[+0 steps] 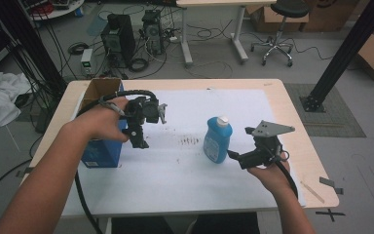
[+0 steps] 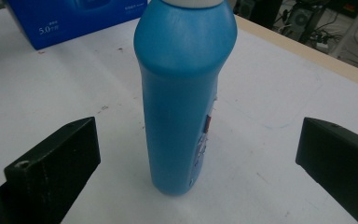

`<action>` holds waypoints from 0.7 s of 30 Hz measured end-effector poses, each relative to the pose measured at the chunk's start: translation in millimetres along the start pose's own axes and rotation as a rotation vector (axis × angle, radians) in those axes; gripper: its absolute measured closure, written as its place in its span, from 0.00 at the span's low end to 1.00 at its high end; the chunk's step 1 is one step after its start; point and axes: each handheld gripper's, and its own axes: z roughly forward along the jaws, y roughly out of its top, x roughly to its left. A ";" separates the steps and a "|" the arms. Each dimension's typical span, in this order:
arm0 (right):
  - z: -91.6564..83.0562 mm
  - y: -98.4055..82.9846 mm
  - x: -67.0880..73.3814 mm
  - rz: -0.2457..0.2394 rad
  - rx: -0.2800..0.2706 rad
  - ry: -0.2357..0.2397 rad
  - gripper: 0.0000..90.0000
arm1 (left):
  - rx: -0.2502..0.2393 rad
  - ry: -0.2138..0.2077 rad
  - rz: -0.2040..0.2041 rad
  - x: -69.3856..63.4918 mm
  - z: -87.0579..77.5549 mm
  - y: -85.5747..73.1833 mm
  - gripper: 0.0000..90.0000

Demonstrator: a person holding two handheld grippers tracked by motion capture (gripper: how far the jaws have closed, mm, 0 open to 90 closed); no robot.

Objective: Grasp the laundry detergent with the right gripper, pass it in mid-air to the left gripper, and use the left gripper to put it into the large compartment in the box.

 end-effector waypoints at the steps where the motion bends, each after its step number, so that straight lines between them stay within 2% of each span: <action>1: 1.7 -2.4 1.9 0.010 -0.007 -0.006 0.00 | 0.000 0.000 0.000 -0.1 -0.1 0.0 0.00; 4: 5.7 -7.1 5.4 0.034 -0.021 -0.019 0.00 | 0.000 0.001 0.003 -0.3 -0.4 0.6 0.00; 5: 9.5 -11.1 8.5 0.057 -0.034 -0.044 0.00 | 0.000 0.001 0.005 -0.8 -0.4 1.6 0.00; 8: 16.6 -16.7 11.6 0.086 -0.048 -0.070 0.00 | 0.004 0.000 0.015 -1.4 0.2 3.7 0.00; 11: 23.5 -21.4 13.2 0.111 -0.059 -0.078 0.00 | 0.003 -0.002 0.011 -2.5 0.9 4.9 0.00; 13: 27.7 -23.4 14.3 0.120 -0.066 -0.076 0.00 | 0.006 -0.001 0.014 -2.5 0.8 5.4 0.00; 21: 41.7 -23.8 19.5 0.124 -0.092 -0.120 0.00 | 0.012 -0.001 0.010 -2.9 0.8 4.7 0.00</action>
